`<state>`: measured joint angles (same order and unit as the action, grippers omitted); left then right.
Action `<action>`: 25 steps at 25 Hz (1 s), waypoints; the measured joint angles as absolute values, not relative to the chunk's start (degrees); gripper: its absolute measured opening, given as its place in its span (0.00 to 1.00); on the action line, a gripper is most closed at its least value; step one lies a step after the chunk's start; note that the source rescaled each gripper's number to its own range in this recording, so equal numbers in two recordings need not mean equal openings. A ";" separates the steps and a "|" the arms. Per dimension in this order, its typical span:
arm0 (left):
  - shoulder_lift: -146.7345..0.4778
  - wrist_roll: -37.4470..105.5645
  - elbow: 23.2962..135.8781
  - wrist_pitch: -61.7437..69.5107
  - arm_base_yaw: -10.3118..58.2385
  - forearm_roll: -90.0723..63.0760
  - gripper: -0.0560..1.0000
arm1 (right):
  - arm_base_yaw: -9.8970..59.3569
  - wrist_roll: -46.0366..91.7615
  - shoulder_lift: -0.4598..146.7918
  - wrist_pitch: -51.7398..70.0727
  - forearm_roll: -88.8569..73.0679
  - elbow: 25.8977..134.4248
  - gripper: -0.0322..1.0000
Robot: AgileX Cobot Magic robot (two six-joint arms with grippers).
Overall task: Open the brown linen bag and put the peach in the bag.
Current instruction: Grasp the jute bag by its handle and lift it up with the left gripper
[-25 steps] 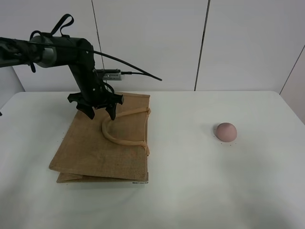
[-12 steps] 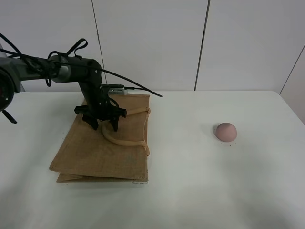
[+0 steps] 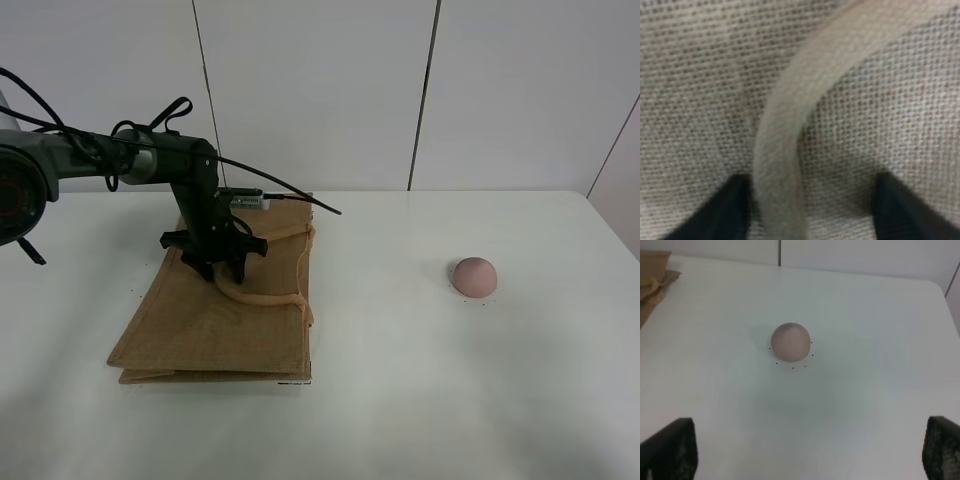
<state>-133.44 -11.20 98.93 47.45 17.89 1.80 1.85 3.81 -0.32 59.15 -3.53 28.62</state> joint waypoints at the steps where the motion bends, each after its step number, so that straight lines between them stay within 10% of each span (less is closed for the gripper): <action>1: -133.44 -11.20 98.93 47.51 17.89 1.67 0.63 | 1.85 3.81 -0.32 59.15 -3.53 28.62 1.00; 7: -133.26 -11.51 99.33 48.41 17.89 1.68 0.11 | 1.85 3.81 -0.32 59.15 -3.53 28.62 1.00; 25: -119.78 -11.18 117.81 66.84 17.89 1.86 0.06 | 1.85 3.81 -0.32 59.15 -3.65 28.62 1.00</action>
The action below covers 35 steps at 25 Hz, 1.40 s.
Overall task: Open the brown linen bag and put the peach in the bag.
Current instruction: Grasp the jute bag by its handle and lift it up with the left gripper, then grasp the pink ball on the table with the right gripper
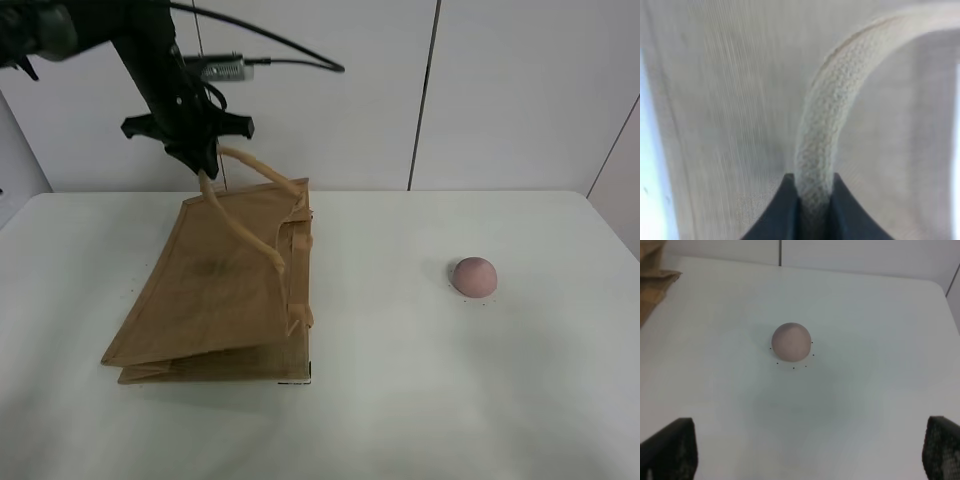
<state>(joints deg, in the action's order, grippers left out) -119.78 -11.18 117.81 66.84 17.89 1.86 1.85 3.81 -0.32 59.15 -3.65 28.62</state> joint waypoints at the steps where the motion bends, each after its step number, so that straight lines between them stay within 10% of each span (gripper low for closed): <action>1: -119.07 -10.82 119.50 66.97 17.89 1.86 0.06 | 1.85 3.81 -0.32 59.15 -3.65 28.62 1.00; 14: -109.86 -8.55 127.56 67.09 17.89 1.13 0.06 | 1.85 3.81 4.70 59.08 -3.82 28.85 1.00; 35: -109.43 -6.84 127.56 67.09 17.89 0.00 0.05 | 2.12 3.81 97.88 50.47 -5.90 69.84 1.00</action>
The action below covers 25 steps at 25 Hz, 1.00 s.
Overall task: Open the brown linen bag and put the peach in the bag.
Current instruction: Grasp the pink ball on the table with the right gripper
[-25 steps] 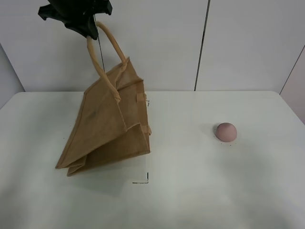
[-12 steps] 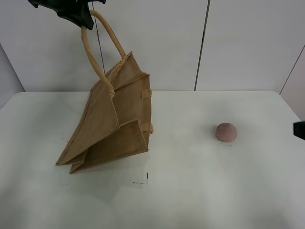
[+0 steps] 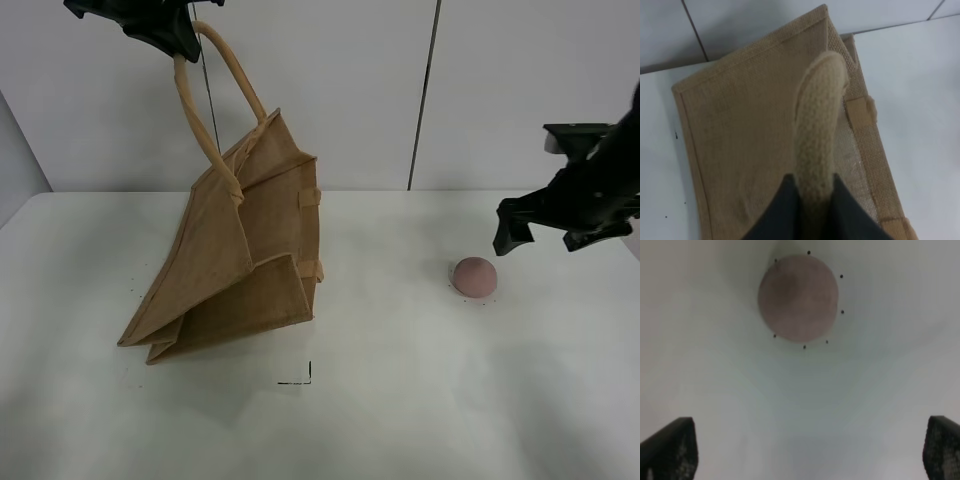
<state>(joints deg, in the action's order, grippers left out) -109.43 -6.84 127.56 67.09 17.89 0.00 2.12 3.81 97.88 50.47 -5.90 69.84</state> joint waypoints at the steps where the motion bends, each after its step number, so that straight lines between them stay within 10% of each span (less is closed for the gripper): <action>1: -109.43 -6.77 127.56 67.09 17.89 -0.38 0.05 | 2.41 3.81 101.15 50.62 -5.94 71.89 1.00; 18: -109.43 -6.62 127.56 67.09 17.89 -0.55 0.05 | 3.53 3.87 123.81 45.84 -7.01 83.30 1.00; 22: -109.43 -6.62 127.56 67.09 17.89 -0.55 0.05 | 3.53 3.87 124.31 45.36 -7.20 83.30 0.77; 25: -109.43 -6.62 127.56 67.09 17.89 -0.55 0.05 | 3.53 3.92 124.31 46.24 -7.45 83.77 0.35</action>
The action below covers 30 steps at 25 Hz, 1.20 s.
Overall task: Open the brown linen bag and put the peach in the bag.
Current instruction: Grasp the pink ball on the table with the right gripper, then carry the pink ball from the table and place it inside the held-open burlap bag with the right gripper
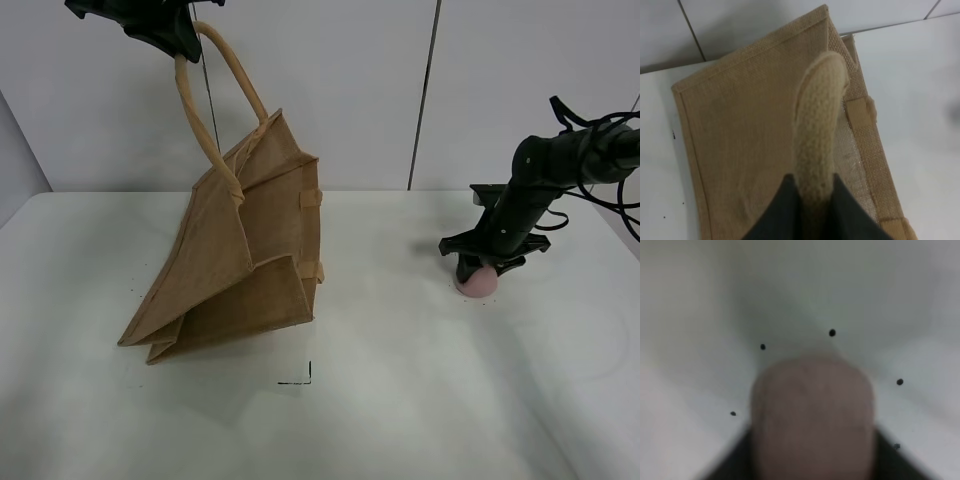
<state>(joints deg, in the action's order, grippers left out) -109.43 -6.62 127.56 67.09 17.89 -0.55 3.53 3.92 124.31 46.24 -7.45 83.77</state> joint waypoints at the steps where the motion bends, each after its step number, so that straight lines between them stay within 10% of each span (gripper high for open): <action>1: -109.43 -6.62 127.56 67.09 17.89 -0.55 0.05 | 3.53 3.93 124.31 47.01 -7.56 84.26 0.19; 4: -109.43 -6.62 127.56 67.09 17.89 -0.55 0.05 | 3.53 5.29 124.26 50.11 -9.37 87.27 0.03; 30: -107.63 -6.62 127.56 67.09 17.89 -0.38 0.05 | 25.20 29.85 126.26 48.64 -40.64 111.34 0.03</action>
<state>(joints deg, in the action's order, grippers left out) -107.63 -6.62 127.56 67.09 17.89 -0.38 25.20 29.85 126.26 48.64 -40.64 111.34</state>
